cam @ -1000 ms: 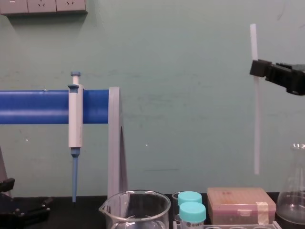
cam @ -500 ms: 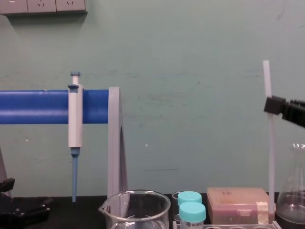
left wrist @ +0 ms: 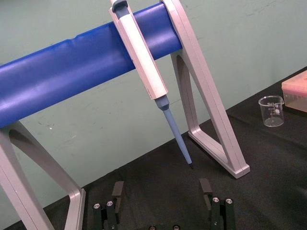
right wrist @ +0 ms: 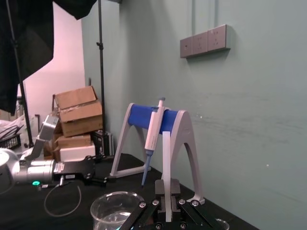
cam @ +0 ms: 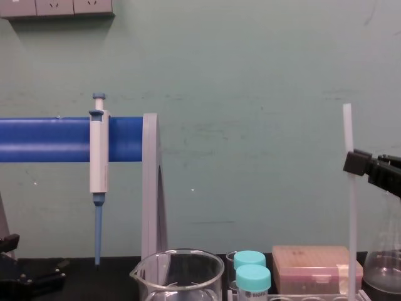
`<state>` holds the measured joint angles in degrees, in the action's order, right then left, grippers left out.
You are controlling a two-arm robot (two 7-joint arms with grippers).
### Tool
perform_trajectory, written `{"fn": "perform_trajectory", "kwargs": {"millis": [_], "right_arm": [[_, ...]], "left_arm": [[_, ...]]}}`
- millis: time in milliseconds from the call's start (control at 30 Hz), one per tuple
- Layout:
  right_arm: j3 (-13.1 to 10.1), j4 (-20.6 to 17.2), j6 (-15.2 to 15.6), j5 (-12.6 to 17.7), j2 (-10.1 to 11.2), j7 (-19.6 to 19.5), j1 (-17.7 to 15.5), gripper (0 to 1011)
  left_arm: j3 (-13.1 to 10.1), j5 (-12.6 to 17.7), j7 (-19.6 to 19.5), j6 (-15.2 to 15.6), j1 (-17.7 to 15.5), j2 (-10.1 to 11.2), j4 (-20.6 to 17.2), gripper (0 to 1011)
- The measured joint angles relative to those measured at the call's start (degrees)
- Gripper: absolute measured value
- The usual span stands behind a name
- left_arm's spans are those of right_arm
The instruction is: Pick up the stirring rod with one hand, then place it down.
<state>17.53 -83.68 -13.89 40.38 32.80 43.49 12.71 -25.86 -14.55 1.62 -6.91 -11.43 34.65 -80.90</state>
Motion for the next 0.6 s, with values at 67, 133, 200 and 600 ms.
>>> {"fn": "perform_trajectory", "kwargs": {"millis": [67, 133, 200, 600], "right_arm": [[0.14, 0.11, -0.04, -0.12, 0.08, 0.20, 0.01, 66], [0.33, 0.33, -0.04, -0.27, 0.22, 0.41, 0.00, 66], [0.49, 0.47, 0.03, -0.33, 0.30, 0.48, -0.07, 66], [1.39, 2.02, 0.36, -1.52, 0.39, 0.30, -0.08, 66]], "left_arm": [[0.00, 0.00, 0.00, 0.00, 0.00, 0.00, 0.00, 1000], [0.00, 0.00, 0.00, 0.00, 0.00, 0.00, 0.00, 1000], [0.00, 0.00, 0.00, 0.00, 0.00, 0.00, 0.00, 1000], [0.00, 0.00, 0.00, 0.00, 0.00, 0.00, 0.00, 1000]]}}
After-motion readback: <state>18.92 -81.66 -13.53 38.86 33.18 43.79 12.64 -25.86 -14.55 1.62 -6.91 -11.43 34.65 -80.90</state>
